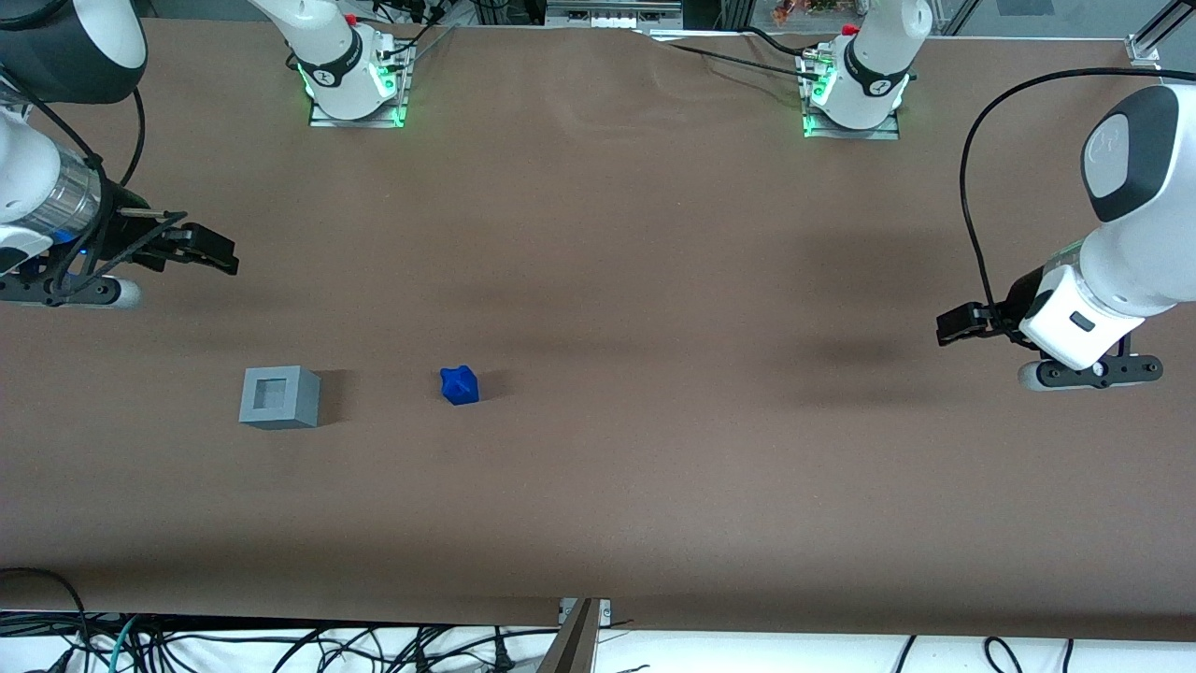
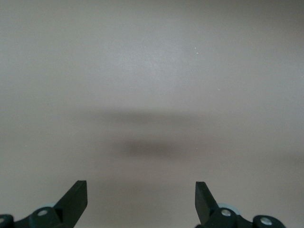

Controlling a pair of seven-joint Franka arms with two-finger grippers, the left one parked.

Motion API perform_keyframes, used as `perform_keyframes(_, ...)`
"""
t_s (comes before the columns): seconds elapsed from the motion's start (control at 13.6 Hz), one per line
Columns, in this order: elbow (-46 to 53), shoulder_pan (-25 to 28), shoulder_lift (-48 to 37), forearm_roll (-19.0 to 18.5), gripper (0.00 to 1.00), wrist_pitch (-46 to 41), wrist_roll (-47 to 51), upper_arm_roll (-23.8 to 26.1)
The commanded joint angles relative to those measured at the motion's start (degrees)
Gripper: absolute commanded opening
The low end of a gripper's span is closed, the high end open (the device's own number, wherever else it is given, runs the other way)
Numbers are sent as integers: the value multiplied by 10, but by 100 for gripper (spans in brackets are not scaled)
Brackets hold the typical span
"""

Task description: Insert blue part into gray base with right arm

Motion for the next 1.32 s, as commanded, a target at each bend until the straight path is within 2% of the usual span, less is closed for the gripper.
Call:
perform_keyframes(0.0, -1, -10, -10, -6, 99, -8, -6, 12)
perform_keyframes(1.25, -11, -4, -6, -6, 99, 0, 7, 18)
